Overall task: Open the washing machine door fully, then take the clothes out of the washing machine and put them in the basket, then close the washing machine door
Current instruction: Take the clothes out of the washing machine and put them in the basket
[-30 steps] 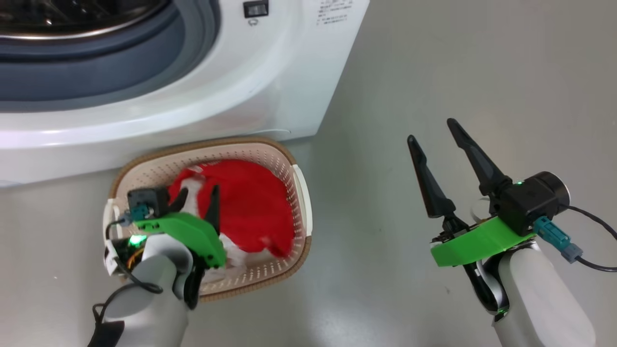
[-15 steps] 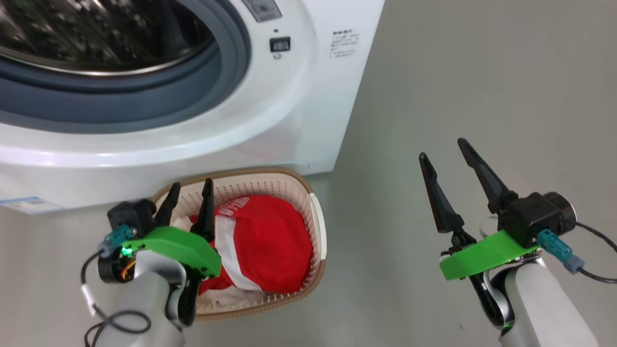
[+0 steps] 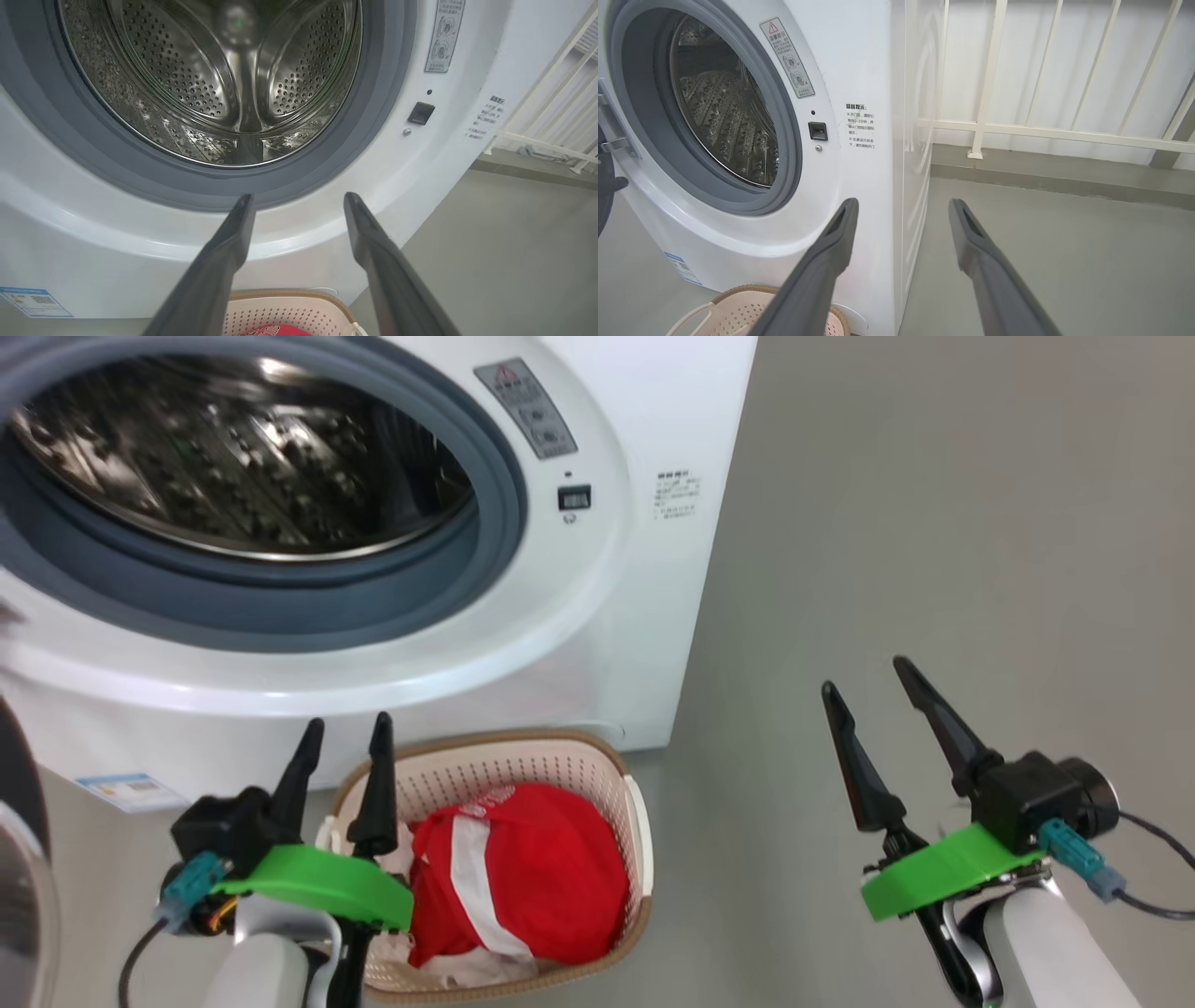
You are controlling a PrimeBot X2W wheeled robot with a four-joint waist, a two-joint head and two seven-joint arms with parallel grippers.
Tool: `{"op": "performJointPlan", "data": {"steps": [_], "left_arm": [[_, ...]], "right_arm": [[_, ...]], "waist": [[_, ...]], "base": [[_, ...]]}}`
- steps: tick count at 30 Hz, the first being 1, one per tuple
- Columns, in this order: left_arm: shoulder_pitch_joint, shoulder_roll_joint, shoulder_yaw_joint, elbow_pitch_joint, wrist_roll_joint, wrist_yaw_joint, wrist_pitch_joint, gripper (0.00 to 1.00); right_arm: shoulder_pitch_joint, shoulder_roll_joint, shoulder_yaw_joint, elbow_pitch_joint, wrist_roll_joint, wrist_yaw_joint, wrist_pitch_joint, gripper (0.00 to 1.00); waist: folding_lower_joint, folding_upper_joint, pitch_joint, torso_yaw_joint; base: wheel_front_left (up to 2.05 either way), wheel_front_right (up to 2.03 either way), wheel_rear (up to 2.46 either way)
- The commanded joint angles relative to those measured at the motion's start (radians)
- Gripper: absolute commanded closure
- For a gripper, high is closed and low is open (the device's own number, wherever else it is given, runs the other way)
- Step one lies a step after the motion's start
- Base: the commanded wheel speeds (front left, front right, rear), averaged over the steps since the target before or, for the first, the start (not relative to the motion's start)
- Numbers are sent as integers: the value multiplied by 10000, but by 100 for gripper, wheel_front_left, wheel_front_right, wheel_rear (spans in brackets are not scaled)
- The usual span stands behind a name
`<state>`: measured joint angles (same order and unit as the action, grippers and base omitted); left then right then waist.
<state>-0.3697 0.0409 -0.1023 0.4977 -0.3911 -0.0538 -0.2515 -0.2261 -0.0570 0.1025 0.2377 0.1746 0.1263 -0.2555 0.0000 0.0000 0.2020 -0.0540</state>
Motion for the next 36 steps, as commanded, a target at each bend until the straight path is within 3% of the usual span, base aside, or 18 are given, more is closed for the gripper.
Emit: {"op": "performJointPlan", "data": {"steps": [1, 14, 36], "left_arm": [[183, 205, 380, -502, 62, -56, -102, 0], [1878, 411, 632, -1873, 24, -238, -103, 0], [3652, 906, 553, -3905, 516, 472, 222, 0]], "right_arm": [[124, -22, 103, -238, -87, 44, -63, 0], [997, -6, -180, -364, -156, 44, -63, 0], [1703, 5, -357, -563, -351, 44, -63, 0]], "waist": [[0, 0, -440, 134], [0, 0, -1792, 209], [0, 0, -2506, 330]], "base": [[0, 0, 0], [0, 0, 0], [0, 0, 0]]}}
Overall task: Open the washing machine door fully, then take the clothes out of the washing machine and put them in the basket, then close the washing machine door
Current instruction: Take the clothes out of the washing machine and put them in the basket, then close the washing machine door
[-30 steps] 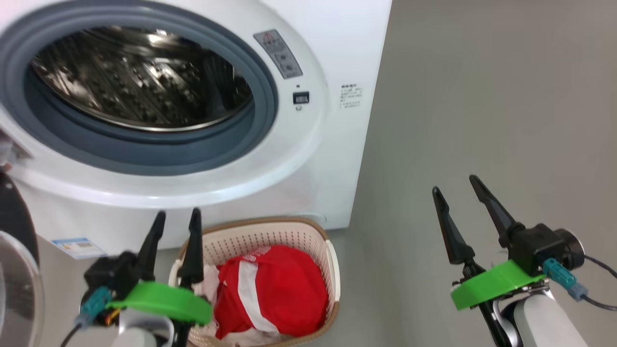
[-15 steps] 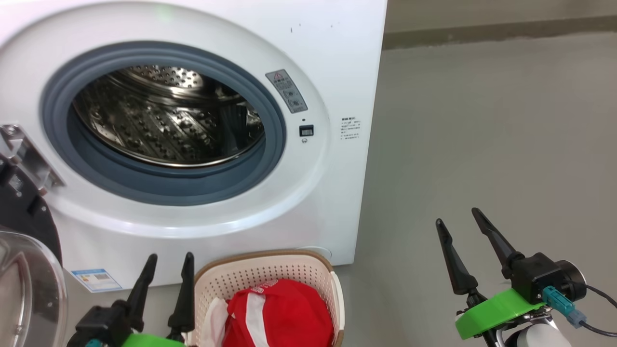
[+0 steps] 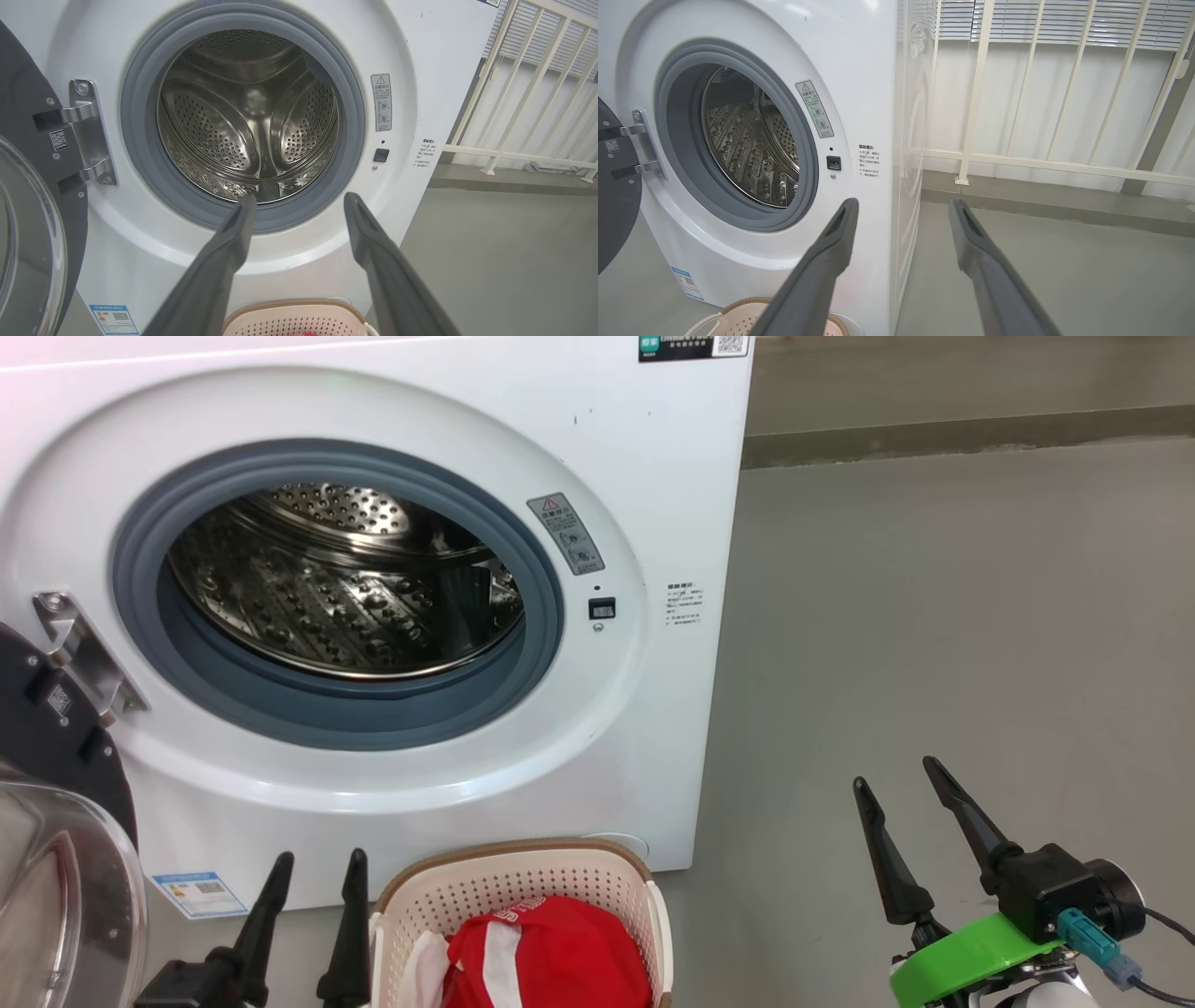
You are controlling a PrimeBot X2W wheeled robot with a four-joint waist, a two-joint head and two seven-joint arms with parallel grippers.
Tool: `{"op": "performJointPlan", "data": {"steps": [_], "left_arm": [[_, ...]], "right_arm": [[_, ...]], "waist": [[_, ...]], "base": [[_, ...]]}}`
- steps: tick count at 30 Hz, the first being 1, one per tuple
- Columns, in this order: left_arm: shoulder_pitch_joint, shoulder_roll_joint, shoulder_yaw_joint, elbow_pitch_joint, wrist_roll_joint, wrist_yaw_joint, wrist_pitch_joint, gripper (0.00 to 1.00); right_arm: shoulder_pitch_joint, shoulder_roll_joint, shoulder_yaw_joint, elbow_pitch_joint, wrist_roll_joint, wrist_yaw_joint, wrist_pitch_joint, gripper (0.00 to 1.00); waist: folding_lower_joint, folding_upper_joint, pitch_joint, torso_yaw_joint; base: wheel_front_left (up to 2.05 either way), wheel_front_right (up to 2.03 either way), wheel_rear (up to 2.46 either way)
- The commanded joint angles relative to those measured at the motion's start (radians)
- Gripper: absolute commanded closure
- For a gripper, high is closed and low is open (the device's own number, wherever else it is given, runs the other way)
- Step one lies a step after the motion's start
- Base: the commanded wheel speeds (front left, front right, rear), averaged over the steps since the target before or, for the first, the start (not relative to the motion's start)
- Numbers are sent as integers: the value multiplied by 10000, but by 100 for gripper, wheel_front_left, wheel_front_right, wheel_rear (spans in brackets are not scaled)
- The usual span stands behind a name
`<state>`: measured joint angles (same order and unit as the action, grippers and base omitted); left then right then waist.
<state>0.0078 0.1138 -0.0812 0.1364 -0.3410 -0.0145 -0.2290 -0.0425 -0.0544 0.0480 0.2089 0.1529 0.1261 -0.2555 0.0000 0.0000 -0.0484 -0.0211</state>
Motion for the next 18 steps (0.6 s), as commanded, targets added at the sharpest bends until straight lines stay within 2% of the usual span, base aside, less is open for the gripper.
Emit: {"op": "performJointPlan", "data": {"steps": [1, 18], "left_arm": [[-96, 194, 343, -338, 14, 94, 20, 0], [42, 367, 250, -772, 27, 267, 102, 0]], "right_arm": [[-122, -21, 188, -283, -140, 46, -63, 0], [-136, 1, 249, -250, -104, 46, -63, 0]], "waist": [[0, 0, -6, 4], [0, 0, 3, 27]], "base": [[0, 0, 0], [0, 0, 0]]}}
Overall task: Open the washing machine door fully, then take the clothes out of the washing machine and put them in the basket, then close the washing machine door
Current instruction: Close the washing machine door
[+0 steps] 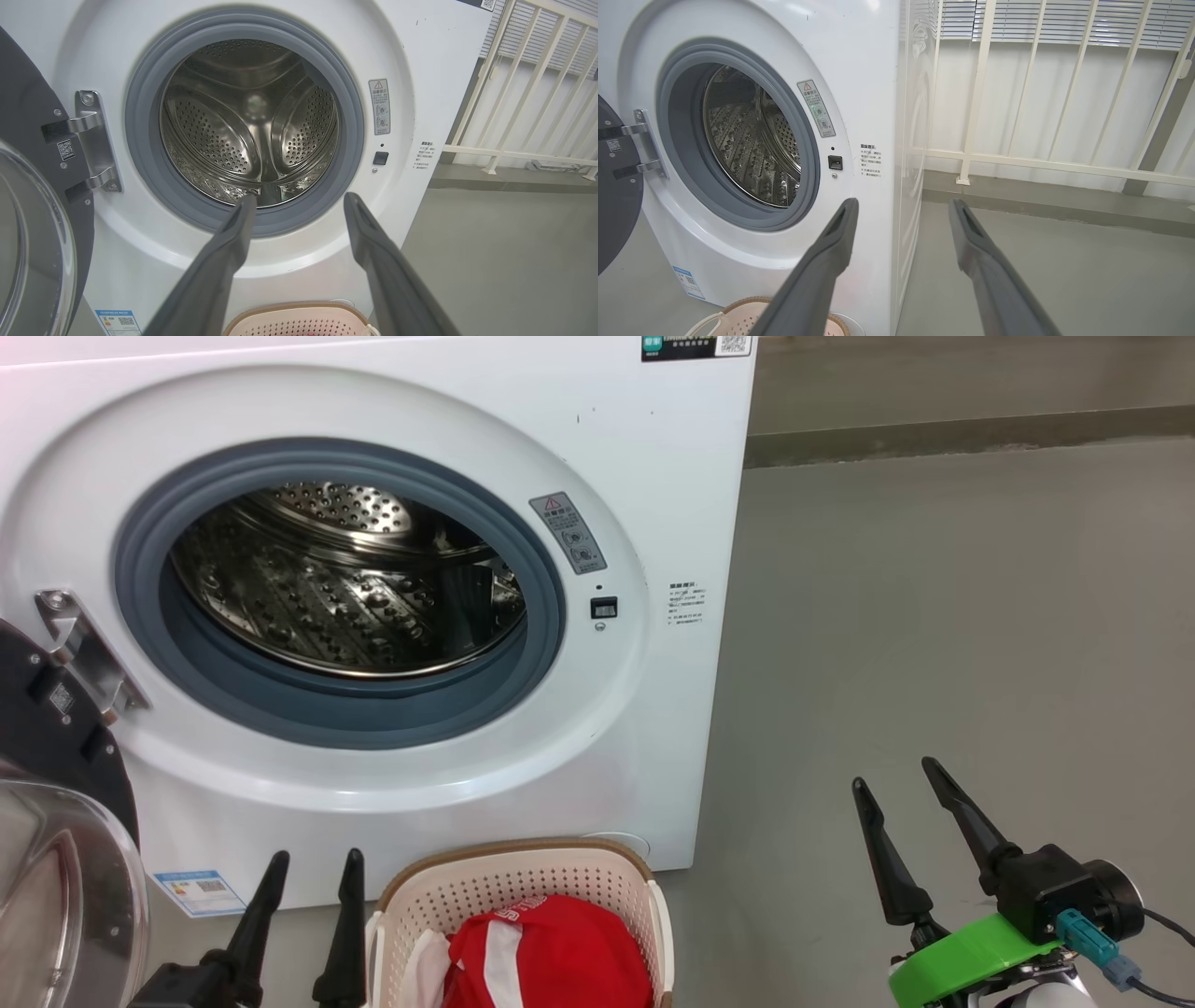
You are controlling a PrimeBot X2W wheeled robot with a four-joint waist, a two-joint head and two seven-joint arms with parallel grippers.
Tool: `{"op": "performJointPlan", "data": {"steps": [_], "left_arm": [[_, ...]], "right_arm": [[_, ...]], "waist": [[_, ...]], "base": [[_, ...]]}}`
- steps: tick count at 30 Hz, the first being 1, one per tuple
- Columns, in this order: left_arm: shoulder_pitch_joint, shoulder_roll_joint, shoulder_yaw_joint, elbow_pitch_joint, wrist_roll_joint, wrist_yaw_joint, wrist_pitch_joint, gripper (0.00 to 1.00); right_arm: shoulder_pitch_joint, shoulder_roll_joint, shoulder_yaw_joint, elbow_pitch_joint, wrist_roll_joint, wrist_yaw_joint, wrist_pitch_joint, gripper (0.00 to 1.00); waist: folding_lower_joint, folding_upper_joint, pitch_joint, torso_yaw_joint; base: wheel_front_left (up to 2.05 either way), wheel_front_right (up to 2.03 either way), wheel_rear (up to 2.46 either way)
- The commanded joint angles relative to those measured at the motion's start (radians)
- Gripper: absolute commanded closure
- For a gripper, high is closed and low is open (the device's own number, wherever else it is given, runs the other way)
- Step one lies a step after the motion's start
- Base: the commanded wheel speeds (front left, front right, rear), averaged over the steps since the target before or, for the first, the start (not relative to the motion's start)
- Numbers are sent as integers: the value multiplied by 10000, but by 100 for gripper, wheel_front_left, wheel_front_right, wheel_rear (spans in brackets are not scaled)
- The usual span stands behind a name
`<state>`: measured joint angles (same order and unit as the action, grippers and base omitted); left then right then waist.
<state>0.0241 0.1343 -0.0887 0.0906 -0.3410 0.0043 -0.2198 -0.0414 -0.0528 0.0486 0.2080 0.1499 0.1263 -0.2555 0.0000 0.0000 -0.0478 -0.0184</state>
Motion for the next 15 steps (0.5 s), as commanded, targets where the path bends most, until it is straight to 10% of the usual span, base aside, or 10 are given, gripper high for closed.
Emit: {"op": "performJointPlan", "data": {"steps": [1, 15], "left_arm": [[-114, 170, 321, -317, 31, 94, 14, 0], [-123, 241, 266, -361, 9, 239, 68, 0]], "right_arm": [[-146, -14, 248, -238, -74, 44, -63, 0], [-181, -9, 222, -269, -84, 44, -63, 0]], "waist": [[0, 0, -9, -1], [0, 0, 14, 54]], "base": [[-16, 16, 0], [-115, 115, 0]]}}
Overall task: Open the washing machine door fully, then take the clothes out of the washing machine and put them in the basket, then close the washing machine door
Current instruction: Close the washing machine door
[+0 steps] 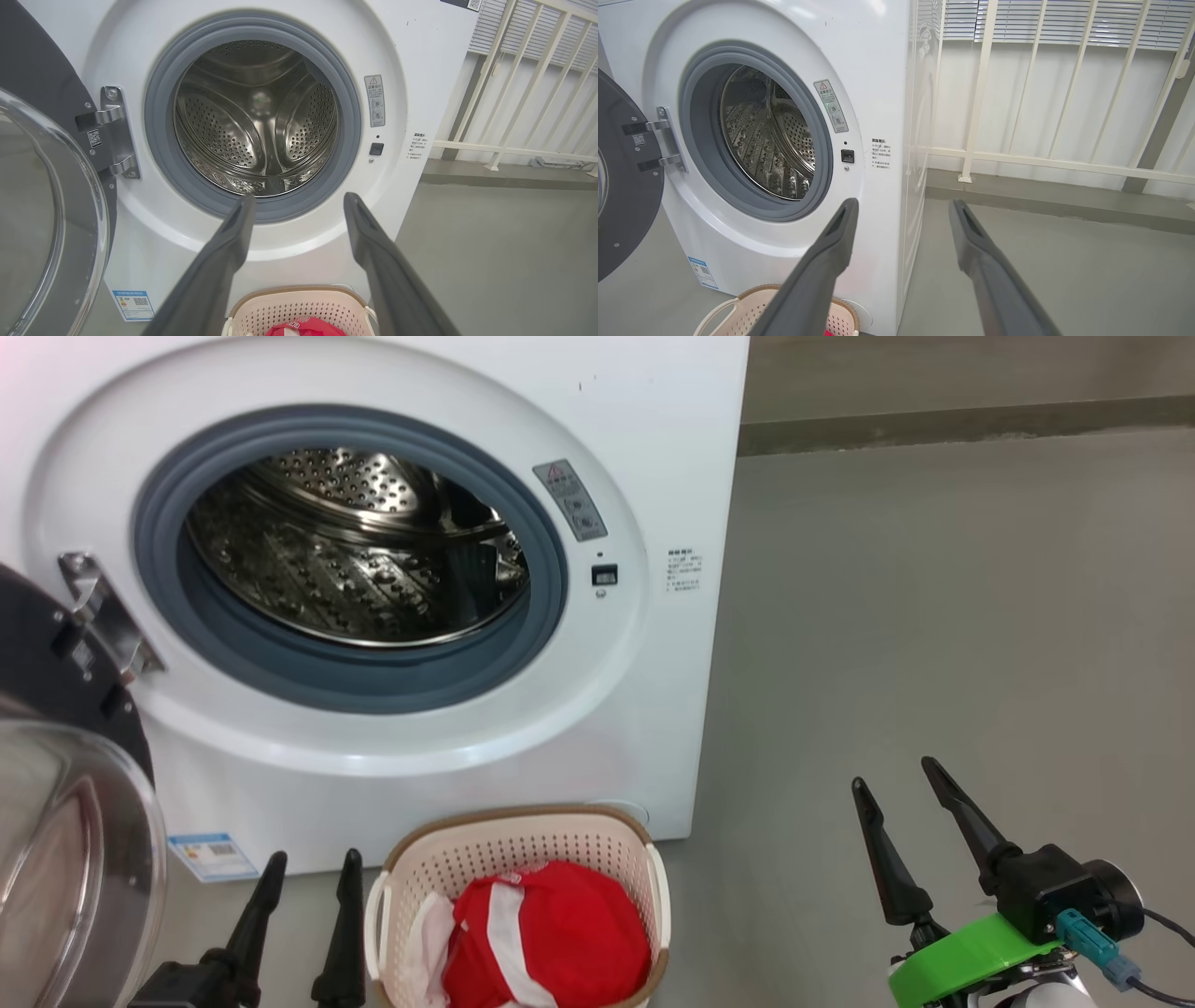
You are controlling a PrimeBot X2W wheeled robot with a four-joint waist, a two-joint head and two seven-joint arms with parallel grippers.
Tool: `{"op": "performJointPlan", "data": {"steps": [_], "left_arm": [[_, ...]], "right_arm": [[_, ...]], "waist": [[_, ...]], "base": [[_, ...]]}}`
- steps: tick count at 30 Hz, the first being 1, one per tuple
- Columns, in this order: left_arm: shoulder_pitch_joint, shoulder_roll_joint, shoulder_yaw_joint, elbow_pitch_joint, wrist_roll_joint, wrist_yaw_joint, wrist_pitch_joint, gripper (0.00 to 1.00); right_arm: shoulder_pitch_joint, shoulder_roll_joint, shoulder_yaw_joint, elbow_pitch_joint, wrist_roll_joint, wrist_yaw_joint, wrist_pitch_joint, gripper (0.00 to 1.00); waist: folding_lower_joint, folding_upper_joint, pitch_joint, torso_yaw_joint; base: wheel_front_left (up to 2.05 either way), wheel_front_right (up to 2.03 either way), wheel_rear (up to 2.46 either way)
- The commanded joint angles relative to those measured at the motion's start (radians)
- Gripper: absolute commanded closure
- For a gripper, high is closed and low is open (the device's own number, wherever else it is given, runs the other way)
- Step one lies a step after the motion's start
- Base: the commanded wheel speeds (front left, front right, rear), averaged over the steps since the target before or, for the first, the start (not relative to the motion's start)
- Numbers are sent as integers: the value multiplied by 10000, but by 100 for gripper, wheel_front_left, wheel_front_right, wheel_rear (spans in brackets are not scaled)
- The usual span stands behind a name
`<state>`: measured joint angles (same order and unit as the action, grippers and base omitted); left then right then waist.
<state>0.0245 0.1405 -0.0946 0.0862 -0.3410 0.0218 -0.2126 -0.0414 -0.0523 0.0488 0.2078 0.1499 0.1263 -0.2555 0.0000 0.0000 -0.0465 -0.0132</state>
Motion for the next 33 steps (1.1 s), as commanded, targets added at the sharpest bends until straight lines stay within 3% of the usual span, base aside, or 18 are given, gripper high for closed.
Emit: {"op": "performJointPlan", "data": {"steps": [1, 14, 33], "left_arm": [[-131, 187, 319, -320, 6, 67, -5, 0], [-133, 268, 233, -422, -96, 44, -2, 0], [-122, 322, 132, -498, -126, 251, 32, 0]], "right_arm": [[-181, -14, 223, -271, -86, 44, -63, 0], [-249, -11, 229, -210, -71, 44, -63, 0], [-170, -6, 365, -204, -52, 44, -63, 0]], "waist": [[0, 0, 4, 6], [0, 0, 33, 16], [0, 0, -37, 191]], "base": [[-207, 207, 0], [-147, 147, 0], [-7, 7, 0]]}}
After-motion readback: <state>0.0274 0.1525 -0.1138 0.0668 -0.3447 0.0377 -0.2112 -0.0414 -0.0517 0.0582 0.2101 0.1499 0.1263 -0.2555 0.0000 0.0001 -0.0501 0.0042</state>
